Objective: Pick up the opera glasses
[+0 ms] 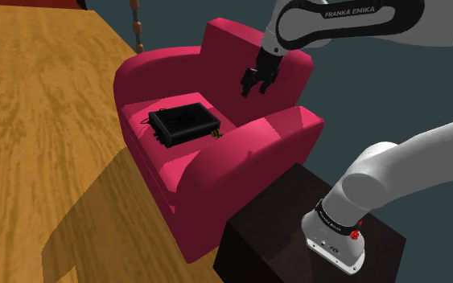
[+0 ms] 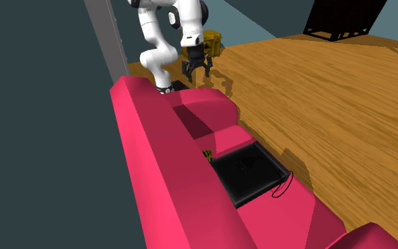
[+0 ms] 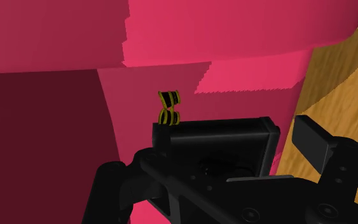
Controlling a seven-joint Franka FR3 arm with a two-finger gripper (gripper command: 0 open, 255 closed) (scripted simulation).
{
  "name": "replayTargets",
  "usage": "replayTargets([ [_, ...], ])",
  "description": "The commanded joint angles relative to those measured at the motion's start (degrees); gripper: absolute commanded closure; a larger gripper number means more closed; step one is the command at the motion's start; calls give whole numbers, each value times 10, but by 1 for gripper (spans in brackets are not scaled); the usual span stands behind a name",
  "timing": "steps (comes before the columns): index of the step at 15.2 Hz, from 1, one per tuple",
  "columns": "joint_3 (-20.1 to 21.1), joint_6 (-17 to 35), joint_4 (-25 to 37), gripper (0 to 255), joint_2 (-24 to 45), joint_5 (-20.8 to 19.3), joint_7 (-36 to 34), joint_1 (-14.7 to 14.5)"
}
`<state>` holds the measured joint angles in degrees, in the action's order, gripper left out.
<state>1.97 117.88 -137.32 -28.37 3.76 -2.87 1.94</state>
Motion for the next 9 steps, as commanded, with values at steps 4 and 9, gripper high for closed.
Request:
replayTargets([
  [4, -6, 81, 2, 0, 95, -1, 10, 5],
  [9, -11, 149, 24, 0, 198, -1, 19, 9],
])
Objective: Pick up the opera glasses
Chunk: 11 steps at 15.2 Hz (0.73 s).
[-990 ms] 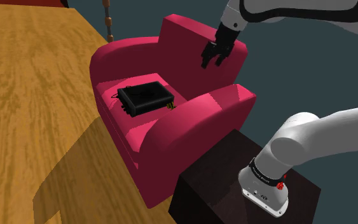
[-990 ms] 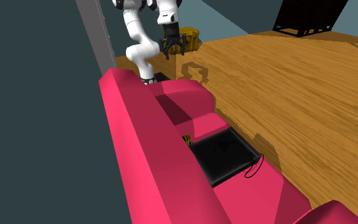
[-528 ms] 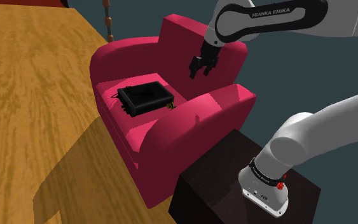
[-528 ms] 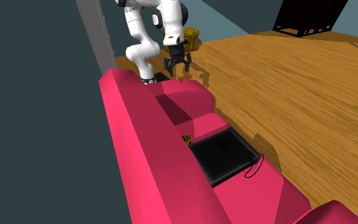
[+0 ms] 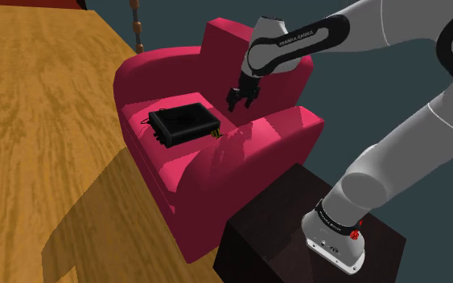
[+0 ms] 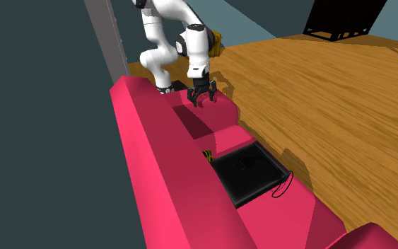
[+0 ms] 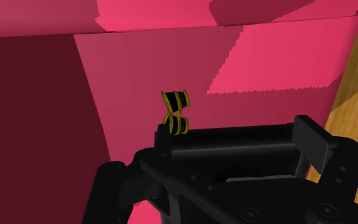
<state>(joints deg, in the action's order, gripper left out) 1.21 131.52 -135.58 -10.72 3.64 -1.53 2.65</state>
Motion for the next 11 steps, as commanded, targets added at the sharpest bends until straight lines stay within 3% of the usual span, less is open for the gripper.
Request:
replayTargets([
  [1, -4, 25, 13, 0, 43, 1, 7, 3],
  [11, -11, 118, 115, 0, 262, 6, 24, 12],
])
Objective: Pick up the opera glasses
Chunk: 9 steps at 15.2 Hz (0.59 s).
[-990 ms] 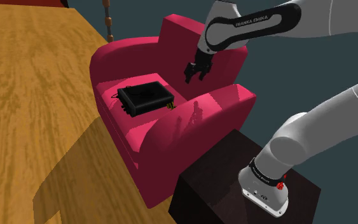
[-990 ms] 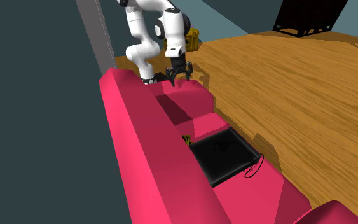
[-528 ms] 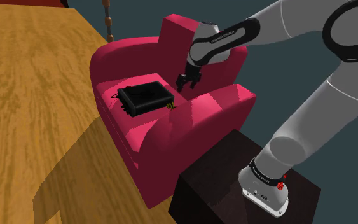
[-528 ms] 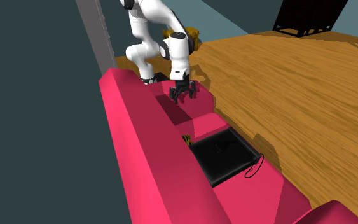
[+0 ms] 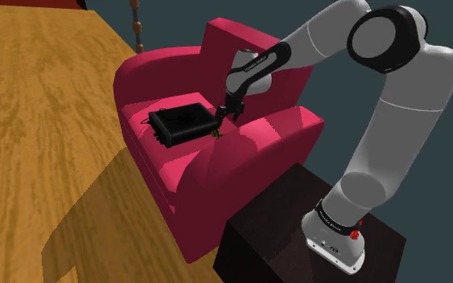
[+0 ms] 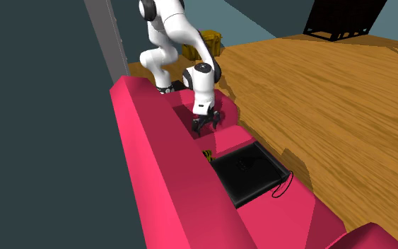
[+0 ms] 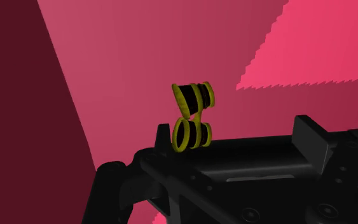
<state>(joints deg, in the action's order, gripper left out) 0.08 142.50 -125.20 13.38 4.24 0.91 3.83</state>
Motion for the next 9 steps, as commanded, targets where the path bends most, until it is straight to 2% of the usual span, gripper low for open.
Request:
replayTargets([
  [1, 0, 14, 25, 0, 43, 1, 1, 1],
  [6, -2, 34, 103, 0, 155, 4, 7, 7],
  [9, -1, 45, 111, 0, 174, 4, 9, 8],
])
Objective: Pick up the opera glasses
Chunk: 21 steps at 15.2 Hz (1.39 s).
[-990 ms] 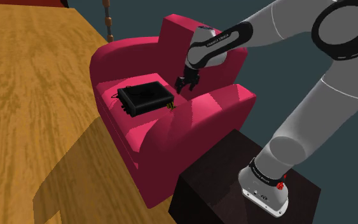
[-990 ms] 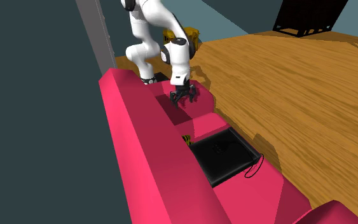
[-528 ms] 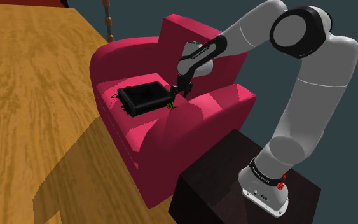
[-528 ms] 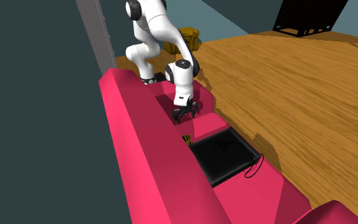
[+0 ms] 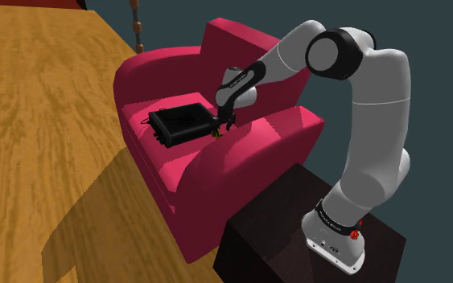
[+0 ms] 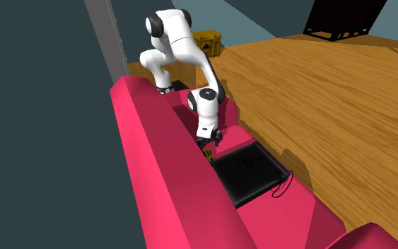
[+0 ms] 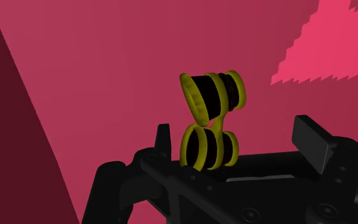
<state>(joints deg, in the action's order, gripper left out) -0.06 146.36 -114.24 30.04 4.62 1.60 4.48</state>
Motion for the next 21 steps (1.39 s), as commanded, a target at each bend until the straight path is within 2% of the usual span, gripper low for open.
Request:
replayTargets([
  [1, 1, 12, 2, 0, 14, 1, 2, 1],
  [7, 2, 36, 8, 0, 44, 3, 5, 2],
  [8, 2, 36, 7, 255, 43, 3, 4, 2],
  [17, 2, 36, 8, 255, 44, 3, 5, 2],
  [21, 1, 15, 3, 255, 18, 1, 3, 2],
])
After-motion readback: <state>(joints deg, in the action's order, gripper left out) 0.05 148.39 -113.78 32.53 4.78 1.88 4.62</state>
